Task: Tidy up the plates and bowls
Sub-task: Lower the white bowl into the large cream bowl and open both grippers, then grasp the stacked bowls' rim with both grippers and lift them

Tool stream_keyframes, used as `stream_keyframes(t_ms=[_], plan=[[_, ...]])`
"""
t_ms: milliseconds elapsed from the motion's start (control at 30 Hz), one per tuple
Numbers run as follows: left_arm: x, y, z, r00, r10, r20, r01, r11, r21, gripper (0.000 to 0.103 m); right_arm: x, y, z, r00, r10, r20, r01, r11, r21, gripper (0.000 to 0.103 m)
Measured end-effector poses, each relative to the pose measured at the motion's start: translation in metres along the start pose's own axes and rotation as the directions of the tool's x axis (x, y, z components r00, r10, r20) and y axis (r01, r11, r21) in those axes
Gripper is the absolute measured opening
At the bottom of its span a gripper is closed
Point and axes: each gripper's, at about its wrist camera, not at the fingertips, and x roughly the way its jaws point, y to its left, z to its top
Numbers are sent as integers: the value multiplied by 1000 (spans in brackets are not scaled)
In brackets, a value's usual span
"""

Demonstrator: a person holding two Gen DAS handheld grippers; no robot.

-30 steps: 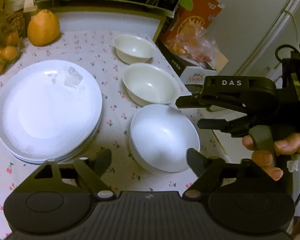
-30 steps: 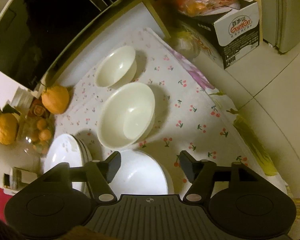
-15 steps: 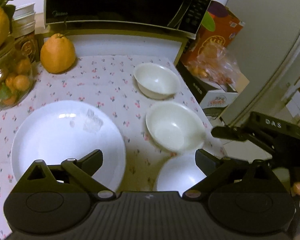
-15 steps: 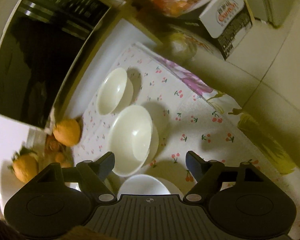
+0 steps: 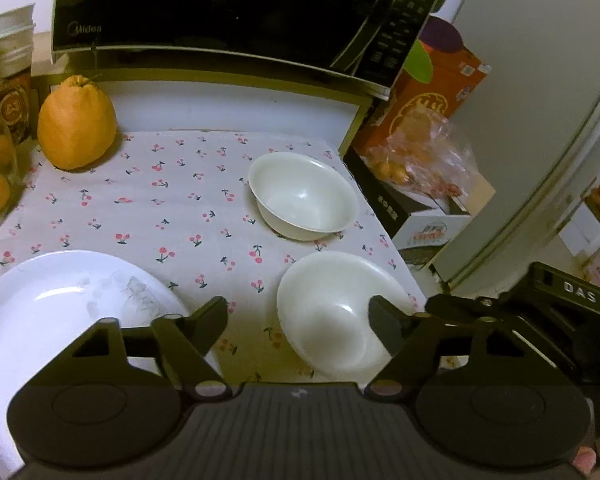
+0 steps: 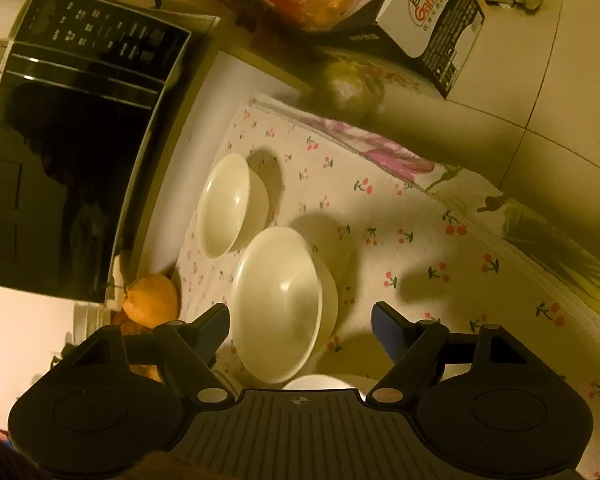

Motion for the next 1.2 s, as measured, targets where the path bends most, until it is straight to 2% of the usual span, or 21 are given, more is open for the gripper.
stream_keyframes(t_ms=[133,200,467,533,567,633,800,1200], plan=[[11,5,1,1000,-8,-5,7,1000,-24,55,2,-2,1,1000,1,18,-1,1000,12,79],[14,6,1,1000,-9,-8,9,999,-33,52,3,-2,1,1000,-1,24,1,1000,11,78],[24,5,-2,1000,-4,-25,3,999,-34,38,7,-2,0,1000,-3,30,3,1000,3,59],[25,5,-2,1000,6,-26,-7,999,-36,33,9,-2,-1,999,3,32,-3,1000,-9,46],[25,5,-3,1000,7,-26,-7,999,-37,30,10,-1,-1,999,4,32,-3,1000,-16,44],[25,5,-3,1000,2,-27,-3,999,-35,27,11,-1,-3,1000,2,31,-1,1000,-28,35],[26,3,-6,1000,8,-30,-8,1000,-6,24,11,0,-2,999,0,38,2,999,-40,27],[24,1,-7,1000,19,-20,-19,1000,18,15,10,-3,-2,999,-6,44,7,999,-34,15]])
